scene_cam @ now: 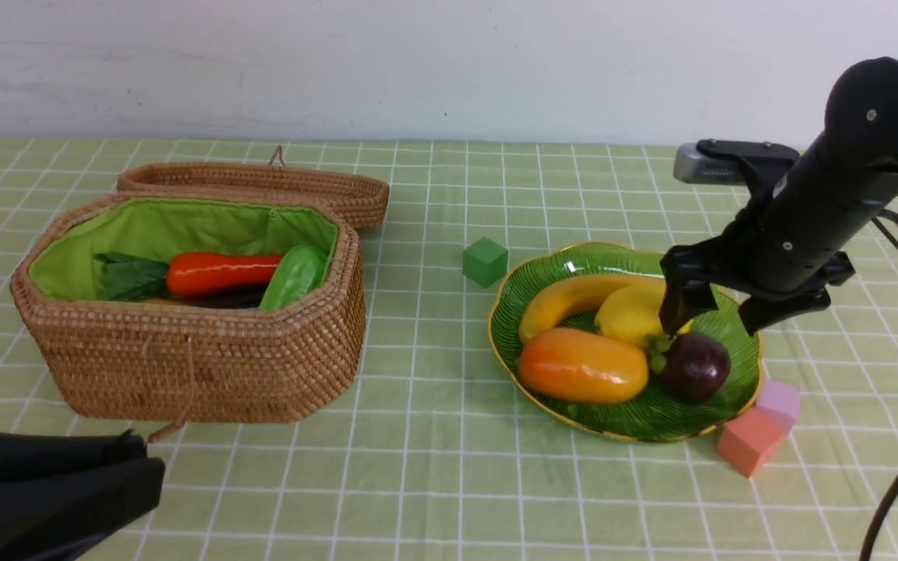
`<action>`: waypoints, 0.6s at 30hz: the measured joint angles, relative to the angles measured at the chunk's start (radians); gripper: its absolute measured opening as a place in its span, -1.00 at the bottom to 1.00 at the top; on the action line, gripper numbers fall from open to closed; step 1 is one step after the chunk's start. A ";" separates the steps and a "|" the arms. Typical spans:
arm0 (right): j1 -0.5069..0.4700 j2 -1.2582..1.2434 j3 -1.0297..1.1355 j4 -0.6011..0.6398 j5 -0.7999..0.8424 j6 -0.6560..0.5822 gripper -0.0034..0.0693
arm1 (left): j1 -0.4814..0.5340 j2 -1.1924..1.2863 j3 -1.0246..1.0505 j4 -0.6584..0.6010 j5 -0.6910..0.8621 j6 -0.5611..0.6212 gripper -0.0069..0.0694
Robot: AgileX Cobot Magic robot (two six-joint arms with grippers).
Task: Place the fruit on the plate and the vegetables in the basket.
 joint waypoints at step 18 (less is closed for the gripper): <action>0.000 -0.679 0.234 -0.064 0.215 0.010 -0.89 | 0.000 -0.288 0.189 0.028 -0.171 -0.204 -0.85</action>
